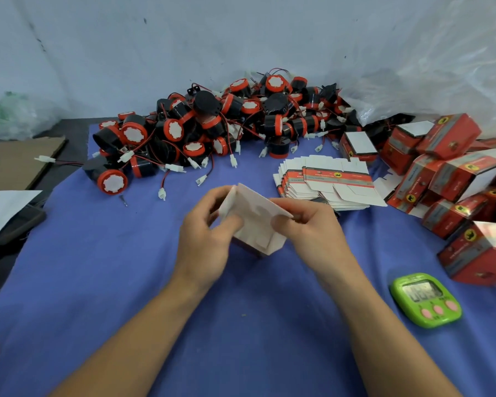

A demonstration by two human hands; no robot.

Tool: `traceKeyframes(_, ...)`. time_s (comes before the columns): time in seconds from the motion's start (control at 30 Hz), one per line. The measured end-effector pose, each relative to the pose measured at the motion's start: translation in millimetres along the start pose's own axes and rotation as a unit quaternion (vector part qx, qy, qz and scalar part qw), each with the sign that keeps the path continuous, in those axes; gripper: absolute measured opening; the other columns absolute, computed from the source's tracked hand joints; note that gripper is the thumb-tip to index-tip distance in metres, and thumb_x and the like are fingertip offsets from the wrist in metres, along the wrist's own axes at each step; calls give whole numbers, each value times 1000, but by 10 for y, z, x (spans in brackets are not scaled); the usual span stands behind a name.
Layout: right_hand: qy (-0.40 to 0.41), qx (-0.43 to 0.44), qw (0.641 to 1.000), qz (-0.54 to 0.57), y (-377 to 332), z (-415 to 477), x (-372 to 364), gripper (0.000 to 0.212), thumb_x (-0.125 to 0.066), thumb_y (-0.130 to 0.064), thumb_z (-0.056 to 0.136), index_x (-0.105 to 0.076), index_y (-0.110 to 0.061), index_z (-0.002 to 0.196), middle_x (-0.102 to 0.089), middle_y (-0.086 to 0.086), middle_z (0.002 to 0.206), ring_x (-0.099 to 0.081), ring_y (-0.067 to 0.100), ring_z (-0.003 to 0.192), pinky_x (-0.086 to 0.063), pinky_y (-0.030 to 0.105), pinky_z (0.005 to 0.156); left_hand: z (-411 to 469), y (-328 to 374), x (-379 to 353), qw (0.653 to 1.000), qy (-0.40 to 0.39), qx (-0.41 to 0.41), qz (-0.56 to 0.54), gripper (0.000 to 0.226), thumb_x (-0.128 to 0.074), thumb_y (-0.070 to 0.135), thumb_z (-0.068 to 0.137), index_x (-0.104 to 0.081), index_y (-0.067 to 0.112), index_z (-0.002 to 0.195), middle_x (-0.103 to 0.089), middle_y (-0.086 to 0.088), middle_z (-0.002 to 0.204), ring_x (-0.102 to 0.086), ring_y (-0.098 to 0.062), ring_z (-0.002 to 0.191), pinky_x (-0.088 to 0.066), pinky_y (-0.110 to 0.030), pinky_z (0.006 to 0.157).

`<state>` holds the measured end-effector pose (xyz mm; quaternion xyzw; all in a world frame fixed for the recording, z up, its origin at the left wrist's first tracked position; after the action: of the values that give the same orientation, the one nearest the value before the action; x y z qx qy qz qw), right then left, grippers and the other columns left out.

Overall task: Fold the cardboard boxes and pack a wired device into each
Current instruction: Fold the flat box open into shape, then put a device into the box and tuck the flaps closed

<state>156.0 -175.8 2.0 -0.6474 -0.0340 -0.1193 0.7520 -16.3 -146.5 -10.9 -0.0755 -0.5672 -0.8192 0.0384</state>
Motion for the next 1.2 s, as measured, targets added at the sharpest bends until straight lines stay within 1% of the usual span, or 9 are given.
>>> traceKeyframes(0.07,-9,-53,992,118,-11,6,-19,29,-61,-1,96,-79,-19,109,-80,2,105,-72,16,99,-58,31,87,41,-56,55,999,19,41,4,26,-59,33,71,-70,32,95,-71,11,93,-65,-10,85,-50,-26,70)
traceKeyframes(0.13,84,-67,977,184,-18,10,-25,17,-65,-13,98,-81,-19,96,-80,5,97,-72,17,90,-61,31,76,41,-99,70,996,38,82,4,14,-59,33,74,-68,24,81,-66,10,79,-59,-10,72,-45,-34,65)
traceKeyframes(0.27,330,-22,928,-171,45,-29,275,23,-74,-33,86,-75,-36,109,-76,-15,95,-64,3,97,-52,25,86,-15,-122,39,987,109,94,67,21,-54,33,87,-57,19,71,-55,9,62,-46,-3,57,-34,-17,50)
traceKeyframes(0.43,123,-64,900,-414,192,-52,184,63,-72,-39,88,-46,-27,144,-52,-1,137,-50,30,122,-48,43,91,-4,-120,26,969,181,120,120,7,-58,32,97,-56,28,92,-65,11,84,-58,2,80,-41,-24,57)
traceKeyframes(0.57,197,-10,924,-327,146,2,168,40,-59,-41,102,-52,-28,139,-52,-4,128,-53,23,113,-41,35,80,-26,-107,15,960,197,109,166,16,-58,36,98,-49,24,92,-63,8,83,-58,-2,77,-43,-33,59)
traceKeyframes(0.7,177,-55,979,-85,79,-52,173,19,-68,-48,88,-60,-47,105,-70,-22,92,-64,3,82,-44,17,65,-9,-90,17,953,206,115,188,18,-59,38,97,-48,24,96,-62,6,85,-58,-6,78,-47,-39,66)
traceKeyframes(0.87,83,-58,938,-333,113,-106,0,23,-57,-49,95,-65,-29,104,-63,-12,88,-55,22,98,-42,35,71,11,-90,42,951,218,126,179,18,-60,39,96,-48,25,100,-62,9,86,-58,-5,80,-46,-39,66)
traceKeyframes(1.1,42,-43,901,-429,87,-164,-89,37,-63,-43,92,-44,-38,124,-67,-8,108,-58,25,104,-42,38,73,2,-90,32,951,207,116,197,16,-57,40,97,-47,28,97,-62,14,87,-58,-3,80,-38,-30,60)
traceKeyframes(1.2,126,-17,919,-372,65,-122,-48,45,-63,-33,96,-47,-37,137,-63,-2,117,-51,25,104,-36,36,81,-1,-86,27,951,204,116,203,18,-58,42,97,-48,27,98,-62,15,87,-59,-8,81,-38,-34,62)
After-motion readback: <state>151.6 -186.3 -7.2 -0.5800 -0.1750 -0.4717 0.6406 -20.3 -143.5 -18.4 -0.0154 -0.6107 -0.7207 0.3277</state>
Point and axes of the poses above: each hand's wrist, its own z-axis towards the middle knuckle, its own x-axis out of the back of the hand, y = z × x, the point moved 1 cm from there along z, towards the middle knuckle
